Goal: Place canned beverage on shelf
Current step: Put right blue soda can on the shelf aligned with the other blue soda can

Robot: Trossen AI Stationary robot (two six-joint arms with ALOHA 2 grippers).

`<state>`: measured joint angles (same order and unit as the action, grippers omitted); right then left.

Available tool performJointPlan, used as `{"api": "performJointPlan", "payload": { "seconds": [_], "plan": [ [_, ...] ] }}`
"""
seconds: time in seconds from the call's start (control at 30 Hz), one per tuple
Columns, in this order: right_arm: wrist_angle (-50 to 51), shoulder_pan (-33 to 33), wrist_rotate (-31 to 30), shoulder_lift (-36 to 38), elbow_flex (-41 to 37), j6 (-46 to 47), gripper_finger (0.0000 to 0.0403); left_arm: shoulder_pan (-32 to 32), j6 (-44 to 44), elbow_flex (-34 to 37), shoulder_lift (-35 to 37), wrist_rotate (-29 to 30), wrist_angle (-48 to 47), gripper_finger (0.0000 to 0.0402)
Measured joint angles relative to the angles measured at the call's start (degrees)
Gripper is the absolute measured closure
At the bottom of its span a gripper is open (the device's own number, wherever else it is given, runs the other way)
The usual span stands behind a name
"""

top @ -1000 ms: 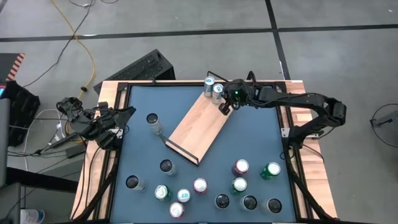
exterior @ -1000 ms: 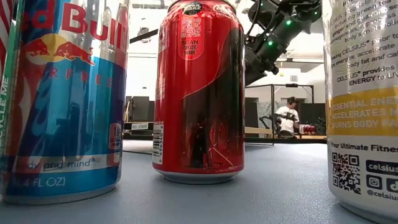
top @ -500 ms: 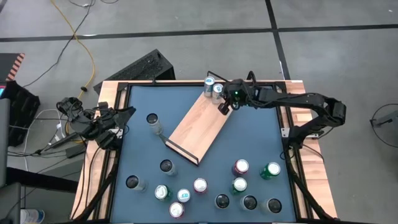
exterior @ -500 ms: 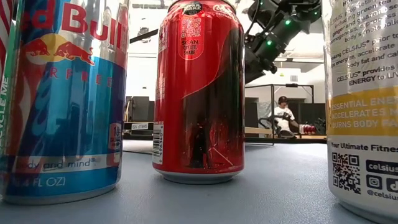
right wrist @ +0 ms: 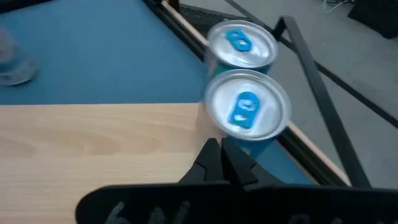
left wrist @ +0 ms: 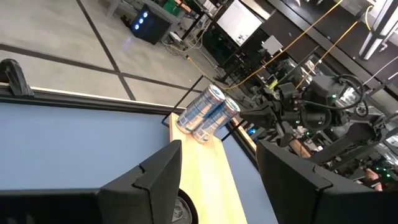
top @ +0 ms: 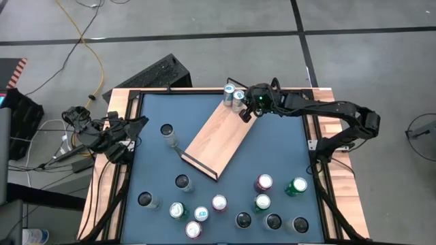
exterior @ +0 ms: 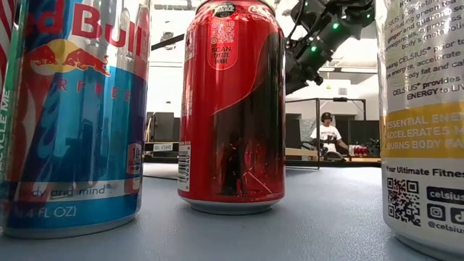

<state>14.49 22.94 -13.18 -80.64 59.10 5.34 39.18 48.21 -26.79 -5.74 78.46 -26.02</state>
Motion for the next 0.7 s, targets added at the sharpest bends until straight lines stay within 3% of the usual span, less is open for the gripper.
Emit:
{"api": "performJointPlan", "payload": {
  "seconds": [0.23,0.5,0.6,0.7],
  "plan": [
    [13.5,-7.2,-1.7,7.9,10.5,0.2,0.0403,0.0,3.3,0.0,0.0,-1.1,-0.1,0.0207],
    [31.0,-17.0,-17.8,24.3,19.0,-0.7,0.0403,0.0,15.7,0.0,-0.4,-6.7,0.1,0.0207],
    [37.2,-20.3,-18.9,31.6,19.3,-0.7,0.0403,0.0,21.9,0.0,-3.1,-3.3,2.1,0.0207],
    [43.4,-22.4,-19.1,38.1,19.3,1.2,0.0403,0.0,25.1,0.0,-8.1,3.9,7.1,0.0207]
  ]
}}
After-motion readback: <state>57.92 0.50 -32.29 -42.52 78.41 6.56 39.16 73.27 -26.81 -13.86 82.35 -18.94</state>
